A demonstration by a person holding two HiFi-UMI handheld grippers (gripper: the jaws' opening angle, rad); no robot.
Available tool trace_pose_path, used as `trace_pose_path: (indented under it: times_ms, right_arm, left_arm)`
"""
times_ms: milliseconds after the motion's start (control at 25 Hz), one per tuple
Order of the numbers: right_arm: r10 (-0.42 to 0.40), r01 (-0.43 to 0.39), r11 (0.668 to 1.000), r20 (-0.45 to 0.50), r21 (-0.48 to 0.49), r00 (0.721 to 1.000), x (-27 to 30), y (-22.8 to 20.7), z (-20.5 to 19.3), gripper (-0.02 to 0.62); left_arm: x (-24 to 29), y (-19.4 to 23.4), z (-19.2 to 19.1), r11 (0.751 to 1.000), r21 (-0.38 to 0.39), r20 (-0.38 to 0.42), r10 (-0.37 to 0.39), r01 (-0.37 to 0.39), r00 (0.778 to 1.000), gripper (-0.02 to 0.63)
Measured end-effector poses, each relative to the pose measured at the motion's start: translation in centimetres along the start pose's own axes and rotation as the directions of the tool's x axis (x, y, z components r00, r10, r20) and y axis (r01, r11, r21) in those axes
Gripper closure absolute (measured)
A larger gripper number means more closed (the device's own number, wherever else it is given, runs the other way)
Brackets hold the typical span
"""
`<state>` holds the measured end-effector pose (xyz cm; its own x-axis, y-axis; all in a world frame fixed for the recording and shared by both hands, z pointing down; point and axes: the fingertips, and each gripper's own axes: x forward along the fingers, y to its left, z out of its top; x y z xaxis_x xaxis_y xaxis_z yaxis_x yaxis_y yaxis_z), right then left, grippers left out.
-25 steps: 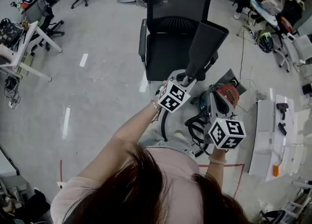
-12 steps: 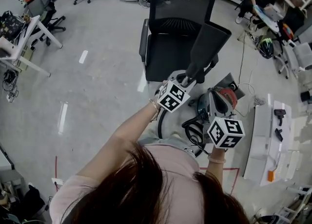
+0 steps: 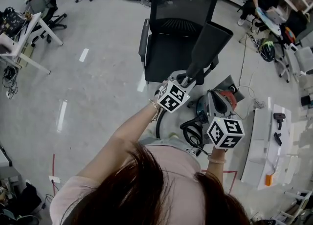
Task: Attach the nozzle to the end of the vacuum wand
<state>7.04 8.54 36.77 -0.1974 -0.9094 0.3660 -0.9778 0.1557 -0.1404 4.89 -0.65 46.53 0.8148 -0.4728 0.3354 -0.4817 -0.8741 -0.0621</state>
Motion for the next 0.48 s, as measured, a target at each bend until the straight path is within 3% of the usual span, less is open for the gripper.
trace_pose_path:
  times_ms: [480]
  right_arm:
    - [0.026, -0.026, 1.000, -0.011, 0.006, 1.000, -0.26, -0.41, 0.05, 0.548]
  left_arm:
    - [-0.09, -0.35, 0.21, 1.000, -0.004, 0.000, 0.025, -0.025, 1.000, 0.451]
